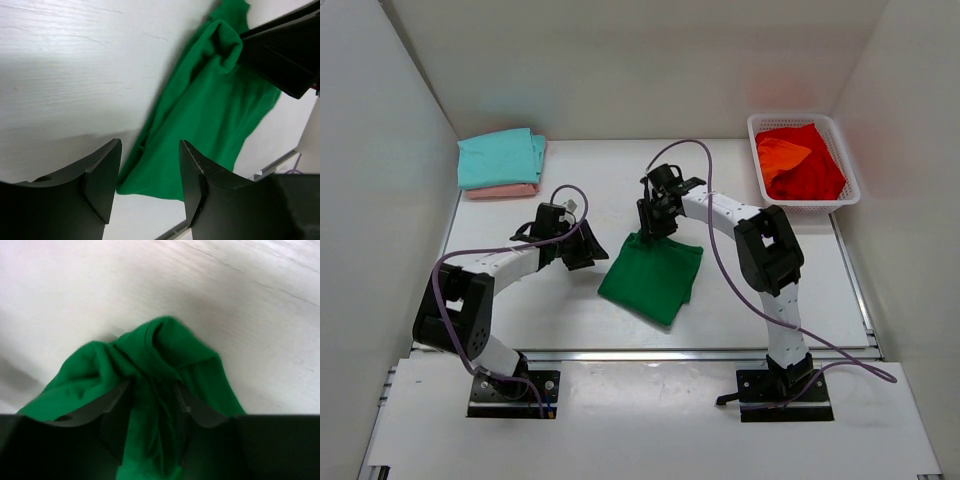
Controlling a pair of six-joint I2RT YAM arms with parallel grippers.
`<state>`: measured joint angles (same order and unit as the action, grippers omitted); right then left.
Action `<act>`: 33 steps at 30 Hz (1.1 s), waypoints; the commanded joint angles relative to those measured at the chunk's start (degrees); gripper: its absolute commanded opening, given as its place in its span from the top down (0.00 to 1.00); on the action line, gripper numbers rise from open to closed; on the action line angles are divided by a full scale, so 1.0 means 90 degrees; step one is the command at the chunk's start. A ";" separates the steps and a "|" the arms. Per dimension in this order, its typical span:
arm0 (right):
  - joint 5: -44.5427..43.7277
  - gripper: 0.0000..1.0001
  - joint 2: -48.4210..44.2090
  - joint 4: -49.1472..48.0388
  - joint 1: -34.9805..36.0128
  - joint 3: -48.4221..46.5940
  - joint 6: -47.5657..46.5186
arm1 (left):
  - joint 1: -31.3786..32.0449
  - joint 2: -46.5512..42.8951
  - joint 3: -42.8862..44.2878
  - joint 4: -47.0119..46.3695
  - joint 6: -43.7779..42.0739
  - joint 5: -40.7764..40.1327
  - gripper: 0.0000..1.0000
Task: Fold and stack the t-shirts
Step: Smooth out wrinkles on the folded tshirt
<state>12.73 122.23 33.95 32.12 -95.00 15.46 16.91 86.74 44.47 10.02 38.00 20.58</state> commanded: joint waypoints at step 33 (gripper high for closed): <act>0.0177 1.00 -0.0232 -0.0257 -0.0161 0.0380 -0.0498 | 0.1420 0.2237 0.2412 0.1609 -0.2395 -0.1054 0.28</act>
<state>15.29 123.46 31.48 31.07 -93.06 10.76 25.93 105.69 64.18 18.83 19.86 15.92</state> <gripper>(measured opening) 0.023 0.726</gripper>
